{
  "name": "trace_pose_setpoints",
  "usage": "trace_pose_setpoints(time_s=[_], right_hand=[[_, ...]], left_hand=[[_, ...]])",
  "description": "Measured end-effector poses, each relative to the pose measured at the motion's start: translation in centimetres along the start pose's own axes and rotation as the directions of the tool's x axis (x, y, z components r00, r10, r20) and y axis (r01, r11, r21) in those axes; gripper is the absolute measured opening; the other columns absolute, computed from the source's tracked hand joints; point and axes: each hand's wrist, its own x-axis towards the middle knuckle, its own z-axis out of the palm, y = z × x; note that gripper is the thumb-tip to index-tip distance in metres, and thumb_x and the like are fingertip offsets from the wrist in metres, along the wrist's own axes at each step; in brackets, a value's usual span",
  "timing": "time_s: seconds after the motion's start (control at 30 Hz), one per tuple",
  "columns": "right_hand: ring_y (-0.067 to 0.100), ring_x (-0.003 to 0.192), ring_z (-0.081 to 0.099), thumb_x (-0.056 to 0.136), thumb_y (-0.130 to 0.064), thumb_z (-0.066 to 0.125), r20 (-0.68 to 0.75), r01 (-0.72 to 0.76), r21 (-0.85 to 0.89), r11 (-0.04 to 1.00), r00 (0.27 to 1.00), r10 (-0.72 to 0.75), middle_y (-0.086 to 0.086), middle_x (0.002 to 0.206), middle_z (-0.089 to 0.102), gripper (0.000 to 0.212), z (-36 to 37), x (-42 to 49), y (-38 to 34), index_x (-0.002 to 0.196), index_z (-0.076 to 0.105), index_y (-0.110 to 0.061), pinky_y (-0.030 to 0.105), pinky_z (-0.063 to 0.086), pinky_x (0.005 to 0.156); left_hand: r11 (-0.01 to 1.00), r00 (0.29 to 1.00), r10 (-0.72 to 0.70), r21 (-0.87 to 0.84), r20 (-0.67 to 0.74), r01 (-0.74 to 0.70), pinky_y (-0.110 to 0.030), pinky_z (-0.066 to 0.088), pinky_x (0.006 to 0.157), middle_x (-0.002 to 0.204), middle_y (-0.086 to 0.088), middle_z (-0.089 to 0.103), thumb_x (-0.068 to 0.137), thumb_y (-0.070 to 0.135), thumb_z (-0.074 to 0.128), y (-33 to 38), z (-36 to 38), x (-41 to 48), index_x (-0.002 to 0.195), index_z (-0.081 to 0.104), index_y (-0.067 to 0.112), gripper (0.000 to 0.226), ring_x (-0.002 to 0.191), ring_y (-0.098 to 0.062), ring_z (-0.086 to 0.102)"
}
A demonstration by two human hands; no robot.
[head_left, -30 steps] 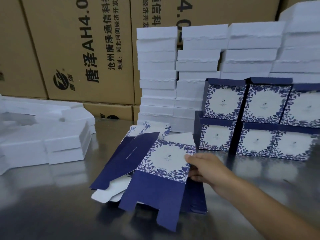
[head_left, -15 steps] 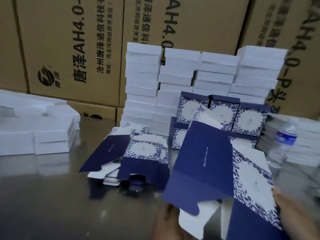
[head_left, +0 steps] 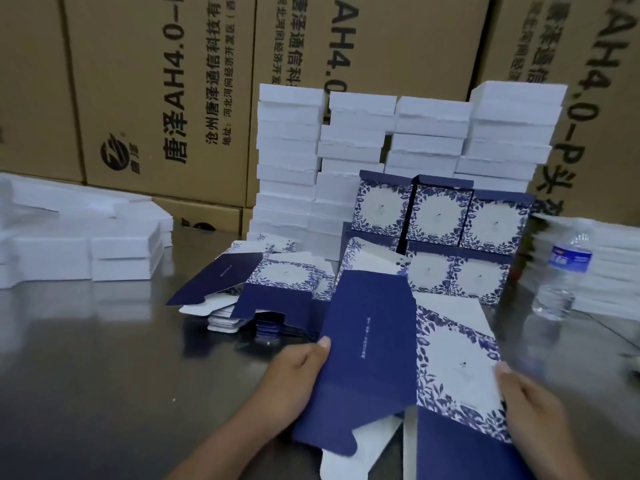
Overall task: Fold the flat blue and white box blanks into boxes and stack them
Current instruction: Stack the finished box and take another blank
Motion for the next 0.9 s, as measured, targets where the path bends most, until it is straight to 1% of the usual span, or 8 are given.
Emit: trace_pose_setpoints(time_s=[0.1,0.2,0.27,0.37,0.6,0.7,0.8,0.9], right_hand=[[0.000,0.055,0.050,0.095,-0.024,0.051,0.013,0.028,-0.014,1.000,1.000,-0.028,-0.011,0.056,0.062,0.032,0.9,-0.7,-0.1,0.074,0.068,-0.006,0.011,0.039,0.053],[-0.009,0.052,0.057,0.096,-0.026,0.048,0.087,0.065,0.027,0.998,0.994,-0.067,-0.020,0.056,0.066,0.036,1.1,-0.9,0.5,0.067,0.067,-0.017,0.008,0.040,0.048],[-0.001,0.061,0.060,0.097,-0.026,0.046,0.109,0.086,0.025,0.996,0.990,-0.088,-0.011,0.067,0.070,0.038,1.4,-0.7,0.9,0.069,0.068,-0.013,0.010,0.043,0.052],[0.016,0.072,0.056,0.098,-0.024,0.044,0.106,0.107,-0.005,0.994,0.989,-0.106,0.017,0.081,0.070,0.041,1.6,-0.6,1.4,0.077,0.064,0.005,0.025,0.042,0.063],[0.017,0.071,0.051,0.099,-0.023,0.042,0.105,0.155,-0.024,0.988,0.983,-0.152,0.026,0.080,0.065,0.042,1.4,-0.3,1.9,0.078,0.057,0.011,0.025,0.037,0.059],[0.038,0.071,0.054,0.099,-0.024,0.043,0.107,0.158,-0.021,0.987,0.982,-0.155,0.034,0.094,0.060,0.045,1.4,-0.1,2.1,0.086,0.054,0.018,0.028,0.036,0.062],[0.019,0.068,0.056,0.098,-0.025,0.045,0.107,0.108,0.048,0.993,0.988,-0.113,0.020,0.075,0.067,0.043,1.5,-0.2,1.9,0.083,0.060,0.013,0.020,0.041,0.058],[0.015,0.071,0.044,0.098,-0.027,0.043,0.128,0.091,0.036,0.995,0.987,-0.095,0.022,0.072,0.053,0.049,1.3,-0.2,1.7,0.083,0.050,0.019,0.027,0.033,0.058]], left_hand=[[0.999,0.996,0.035,0.037,-0.076,-0.032,-0.027,0.043,0.064,0.073,-0.012,0.067,0.098,0.039,0.041,0.1,0.0,-0.3,0.074,0.056,-0.008,0.055,0.067,-0.017,0.058],[0.999,0.986,0.027,0.046,-0.167,-0.020,-0.028,0.046,0.065,0.077,-0.015,0.070,0.099,0.039,0.042,0.0,-0.1,-0.3,0.080,0.061,-0.008,0.054,0.067,-0.020,0.062],[0.999,0.977,0.020,0.038,-0.214,-0.012,-0.028,0.044,0.062,0.072,-0.012,0.067,0.099,0.038,0.041,0.0,-0.1,-0.2,0.079,0.059,-0.011,0.055,0.064,-0.020,0.059],[0.999,0.966,0.010,0.051,-0.260,0.004,-0.030,0.037,0.064,0.069,-0.013,0.056,0.098,0.040,0.041,0.0,-0.2,-0.1,0.075,0.054,-0.012,0.058,0.065,-0.020,0.049],[0.996,0.966,0.010,0.092,-0.257,0.014,-0.032,0.034,0.065,0.071,-0.012,0.053,0.097,0.045,0.039,-0.1,0.1,0.2,0.071,0.055,-0.008,0.061,0.066,-0.021,0.046],[0.988,0.967,0.036,0.154,-0.254,0.003,-0.032,0.035,0.065,0.070,-0.011,0.055,0.099,0.041,0.039,-0.2,-0.1,0.3,0.072,0.055,-0.005,0.056,0.067,-0.020,0.049],[0.987,0.970,0.043,0.162,-0.240,-0.004,-0.032,0.041,0.066,0.072,-0.012,0.064,0.099,0.040,0.040,-0.1,-0.3,0.3,0.075,0.059,-0.006,0.055,0.068,-0.022,0.055],[0.980,0.974,0.068,0.196,-0.214,-0.026,-0.039,0.050,0.076,0.083,-0.016,0.071,0.099,0.038,0.039,-0.2,-0.2,0.2,0.082,0.063,-0.007,0.054,0.078,-0.032,0.065]])
